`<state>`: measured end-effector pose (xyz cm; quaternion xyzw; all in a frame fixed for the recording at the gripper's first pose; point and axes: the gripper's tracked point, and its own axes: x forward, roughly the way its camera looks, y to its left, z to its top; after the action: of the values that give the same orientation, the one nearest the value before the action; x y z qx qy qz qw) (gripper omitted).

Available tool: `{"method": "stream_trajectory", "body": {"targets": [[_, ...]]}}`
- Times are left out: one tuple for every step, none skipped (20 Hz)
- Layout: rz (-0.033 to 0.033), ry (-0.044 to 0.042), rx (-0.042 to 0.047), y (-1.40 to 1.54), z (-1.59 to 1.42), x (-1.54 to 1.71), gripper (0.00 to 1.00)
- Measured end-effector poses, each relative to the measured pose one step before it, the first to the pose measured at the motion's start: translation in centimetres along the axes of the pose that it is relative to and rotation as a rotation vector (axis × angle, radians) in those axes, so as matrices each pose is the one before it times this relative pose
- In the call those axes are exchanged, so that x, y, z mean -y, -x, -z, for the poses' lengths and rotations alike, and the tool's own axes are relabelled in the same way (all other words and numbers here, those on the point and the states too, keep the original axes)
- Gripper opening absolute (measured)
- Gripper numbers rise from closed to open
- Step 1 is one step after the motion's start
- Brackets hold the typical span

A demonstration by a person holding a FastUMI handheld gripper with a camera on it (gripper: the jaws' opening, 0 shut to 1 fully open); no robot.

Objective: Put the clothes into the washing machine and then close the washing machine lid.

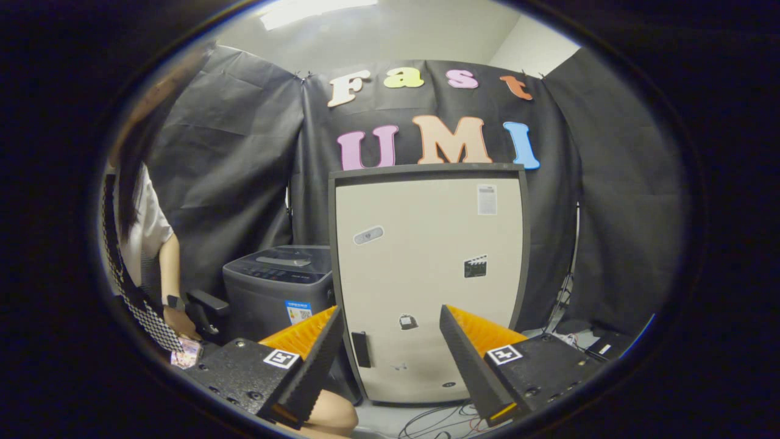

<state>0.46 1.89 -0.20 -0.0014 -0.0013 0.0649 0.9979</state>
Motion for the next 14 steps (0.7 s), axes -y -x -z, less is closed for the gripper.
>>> {"method": "stream_trajectory", "body": {"targets": [[0.00038,0.00086,0.00433,0.174,-0.115,-0.032,0.96],[-0.00034,-0.00126,-0.00237,-0.144,-0.046,-0.046,0.96],[-0.00035,0.00065,-0.00163,0.018,0.141,0.021,0.96],[-0.00311,0.00089,0.00041,-0.026,-0.003,-0.081,0.96],[-0.00365,0.00145,-0.00156,0.084,0.06,-0.076,0.96],[-0.00186,0.00066,0.00155,-0.1,-0.108,-0.068,0.96],[-0.01897,-0.00034,-0.00694,0.066,0.224,-0.358,0.96],[-0.00362,0.0043,0.00466,-0.107,-0.097,-0.19,0.96],[-0.00029,-0.00441,0.00473,0.199,-0.137,0.306,0.96],[0.00025,-0.00681,-0.00115,-0.018,0.065,0.014,0.96],[-0.00162,0.00265,-0.00145,-0.06,0.08,-0.085,0.96],[-0.00022,0.00248,0.00323,0.019,-0.149,-0.024,0.96],[0.00045,-0.00295,-0.00019,0.092,0.004,0.093,0.96],[-0.00005,0.00104,-0.00078,-0.093,0.038,-0.04,0.96]]}}
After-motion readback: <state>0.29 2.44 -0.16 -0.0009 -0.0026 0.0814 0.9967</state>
